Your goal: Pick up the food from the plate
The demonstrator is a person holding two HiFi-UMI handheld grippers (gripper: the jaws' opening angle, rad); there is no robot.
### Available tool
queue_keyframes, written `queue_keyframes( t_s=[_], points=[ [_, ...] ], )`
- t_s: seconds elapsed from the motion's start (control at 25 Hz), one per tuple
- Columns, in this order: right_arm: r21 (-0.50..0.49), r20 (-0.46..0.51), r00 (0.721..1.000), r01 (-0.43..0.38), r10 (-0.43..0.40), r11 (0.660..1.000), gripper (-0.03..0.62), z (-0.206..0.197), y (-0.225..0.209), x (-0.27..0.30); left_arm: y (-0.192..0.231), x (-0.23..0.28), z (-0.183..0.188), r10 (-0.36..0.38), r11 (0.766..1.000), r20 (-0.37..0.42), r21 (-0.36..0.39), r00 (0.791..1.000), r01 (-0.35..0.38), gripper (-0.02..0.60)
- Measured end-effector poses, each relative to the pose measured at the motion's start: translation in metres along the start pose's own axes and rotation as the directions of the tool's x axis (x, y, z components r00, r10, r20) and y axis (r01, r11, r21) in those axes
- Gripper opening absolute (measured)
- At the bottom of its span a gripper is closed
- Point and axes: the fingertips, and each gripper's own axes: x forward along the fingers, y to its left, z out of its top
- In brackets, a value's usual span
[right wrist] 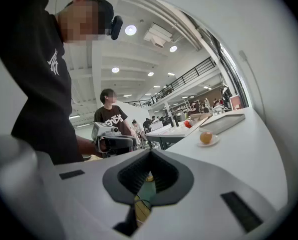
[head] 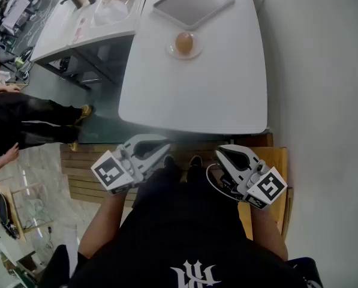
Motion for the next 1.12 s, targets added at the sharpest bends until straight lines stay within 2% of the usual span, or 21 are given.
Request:
queue_keyframes(
  t_s=[0.24,0.48,0.64,0.76,0.92,1.12],
  points=[
    [-0.007,0.007,1.0,-0.025,0.025,1.0,0.0,-0.004,0.007,0.003,-0.008,-0.005,0.003,0.021,1.0,0.017,0.007,1.0,-0.021,0.003],
    [-0.085,0.047,0.998,-0.04,0.044,0.996,0.0,0.023,0.011,-0.019,-0.024,0.007,0.019,-0.023,0.998,0.053,0.061,0.998,0.02,0.003],
    [-0.091,0.048,0.998,-0.044,0.049,0.995,0.0,0.025,0.009,-0.032,-0.03,0.019,0.017,-0.022,0.998,0.04,0.055,0.999,0.02,0.003],
    [-0.087,0.078,0.996,-0.038,0.045,0.995,0.002,0.031,0.002,-0.044,-0.036,0.023,0.026,-0.037,0.996,0.054,0.08,0.998,0.032,0.003],
    [-0.045,0.129,0.991,-0.022,0.028,0.999,0.002,0.043,-0.006,-0.051,-0.02,0.013,0.032,0.032,0.997,-0.011,0.068,0.999,-0.032,0.003],
    [-0.046,0.123,0.992,-0.022,0.028,0.999,0.002,0.042,-0.014,-0.032,0.007,0.001,0.027,0.055,0.997,-0.005,0.06,0.998,-0.055,0.003]
  ],
)
